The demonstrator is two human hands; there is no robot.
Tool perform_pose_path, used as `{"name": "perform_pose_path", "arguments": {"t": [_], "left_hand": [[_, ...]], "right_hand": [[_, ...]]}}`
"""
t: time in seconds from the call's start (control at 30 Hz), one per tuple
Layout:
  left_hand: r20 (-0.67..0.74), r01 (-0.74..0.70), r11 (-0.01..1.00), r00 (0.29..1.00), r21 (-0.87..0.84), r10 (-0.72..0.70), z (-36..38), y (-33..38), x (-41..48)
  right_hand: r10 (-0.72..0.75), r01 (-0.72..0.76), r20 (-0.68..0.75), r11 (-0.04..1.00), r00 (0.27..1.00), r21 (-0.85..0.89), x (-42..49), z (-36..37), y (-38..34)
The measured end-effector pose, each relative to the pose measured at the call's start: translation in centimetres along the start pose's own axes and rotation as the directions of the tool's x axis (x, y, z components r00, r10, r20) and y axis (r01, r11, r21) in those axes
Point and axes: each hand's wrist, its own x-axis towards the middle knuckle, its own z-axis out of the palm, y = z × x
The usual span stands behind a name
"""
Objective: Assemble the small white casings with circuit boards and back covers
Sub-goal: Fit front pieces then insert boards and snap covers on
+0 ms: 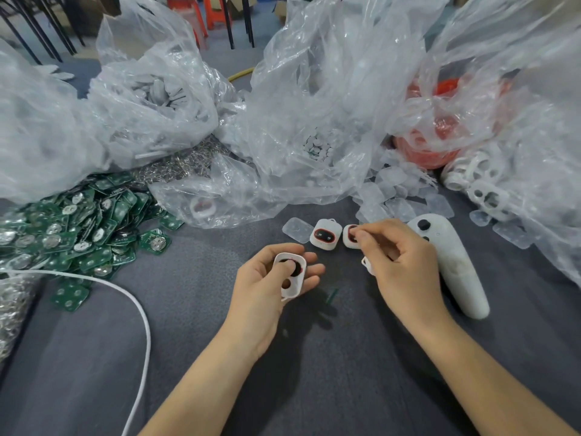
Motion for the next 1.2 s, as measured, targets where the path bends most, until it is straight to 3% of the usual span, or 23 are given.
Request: {"name": "perform_pose_path", "arguments": {"t": [0.2,0.23,0.33,0.43,0.47,0.6,0.77,0.93,1.0,1.1,1.2], "left_hand": [[-0.125,-0.117,0.986,0.987,-0.121,0.102,-0.4,0.2,1.5],[-0.139,-0.122,0.981,0.985,-0.149,0.101,-0.5,0.3,1.6],[-0.093,-0.068,0.961,0.995,-0.267,0.044,-1.0,0.6,1.5],[-0.004,0.015,0.944,1.000,-0.329,-0.017,-1.6,0.9,1.1],[0.017,0.038,0.939,0.999,-0.341,-0.034,-1.8,1.0,1.1],[0.035,0.100,0.893,0.995,-0.440,-0.094,-1.8,1.3,1.4],[0.043,0.105,0.876,0.994,-0.470,-0.097,-2.0,1.2,1.4],[0.044,0.101,0.876,0.995,-0.472,-0.091,-2.1,1.0,1.5],[0.040,0.103,0.880,0.995,-0.463,-0.095,-2.1,1.0,1.6],[0.031,0.084,0.911,0.996,-0.403,-0.078,-2.0,0.9,1.6],[0.027,0.053,0.943,0.999,-0.329,-0.047,-1.8,0.6,1.5]], "right_hand": [[-0.213,0.200,-0.058,0.963,0.975,-0.180,8.9,1.0,-3.6],[-0.192,0.180,-0.028,0.955,0.981,-0.235,11.5,1.7,-4.0],[0.087,0.033,0.236,0.886,0.968,-0.462,17.2,4.3,-3.3],[0.244,0.239,0.473,0.619,0.847,-0.748,18.0,6.4,-1.8],[0.228,0.299,0.495,0.566,0.838,-0.768,17.7,6.7,-1.6],[0.115,0.339,0.475,0.558,0.873,-0.758,17.0,7.0,-0.7],[0.166,0.308,0.454,0.533,0.876,-0.788,16.2,6.5,0.0],[0.128,0.270,0.429,0.610,0.894,-0.745,15.5,6.3,0.3],[0.123,0.171,0.364,0.717,0.923,-0.676,15.4,6.0,-0.5],[0.031,0.045,0.186,0.919,0.982,-0.393,14.2,4.9,-1.5],[-0.042,0.043,0.011,0.997,0.999,-0.060,9.8,3.2,-2.7]]}}
